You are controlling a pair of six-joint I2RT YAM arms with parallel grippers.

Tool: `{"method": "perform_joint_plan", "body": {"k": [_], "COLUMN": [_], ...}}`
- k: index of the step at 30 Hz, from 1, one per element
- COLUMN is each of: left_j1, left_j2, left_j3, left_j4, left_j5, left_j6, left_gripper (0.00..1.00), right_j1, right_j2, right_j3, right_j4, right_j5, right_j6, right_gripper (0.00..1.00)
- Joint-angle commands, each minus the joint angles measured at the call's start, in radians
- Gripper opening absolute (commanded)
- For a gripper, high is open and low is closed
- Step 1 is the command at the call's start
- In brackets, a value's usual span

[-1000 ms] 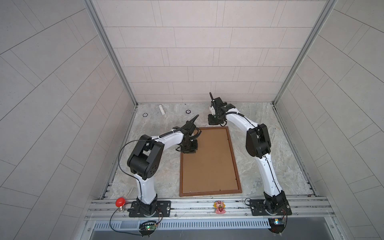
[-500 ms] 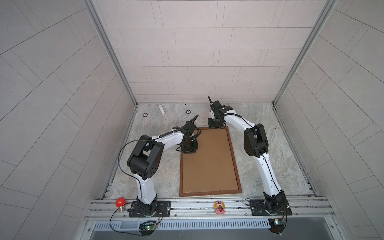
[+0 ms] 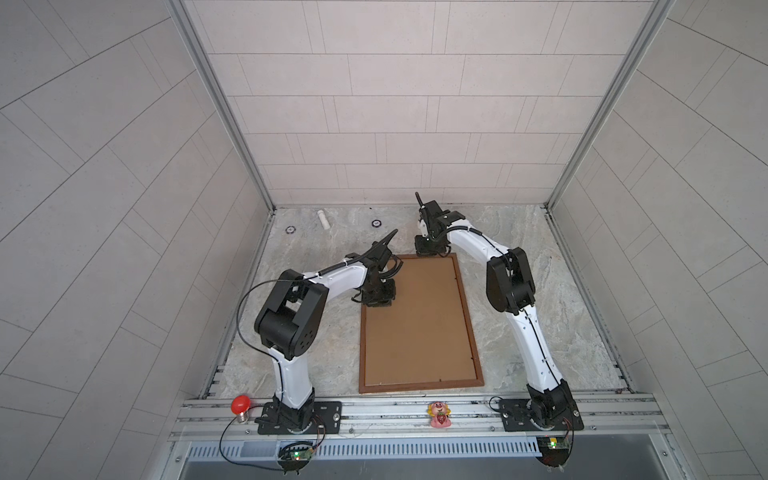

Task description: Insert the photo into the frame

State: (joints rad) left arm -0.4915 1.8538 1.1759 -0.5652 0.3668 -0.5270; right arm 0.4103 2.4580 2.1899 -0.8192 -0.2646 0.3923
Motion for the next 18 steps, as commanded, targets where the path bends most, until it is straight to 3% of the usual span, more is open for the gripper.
{"method": "perform_joint_plan", "body": {"k": [1, 18], "left_j1": [-0.006, -0.006], "left_j2": [0.010, 0.001], "left_j3": [-0.003, -0.006], "left_j4": [-0.009, -0.009], "left_j5": [-0.002, -0.004], "left_j6": [-0.001, 0.000], "left_gripper": [0.17, 0.17], "right_j1": [0.008, 0.019], "right_j2": [0.032, 0.004], "right_j3": [0.019, -0.064], "right_j4": [-0.028, -0.030], "right_j5": [0.018, 0.042], "right_j6": [-0.016, -0.009], "right_gripper": [0.00, 0.00]}}
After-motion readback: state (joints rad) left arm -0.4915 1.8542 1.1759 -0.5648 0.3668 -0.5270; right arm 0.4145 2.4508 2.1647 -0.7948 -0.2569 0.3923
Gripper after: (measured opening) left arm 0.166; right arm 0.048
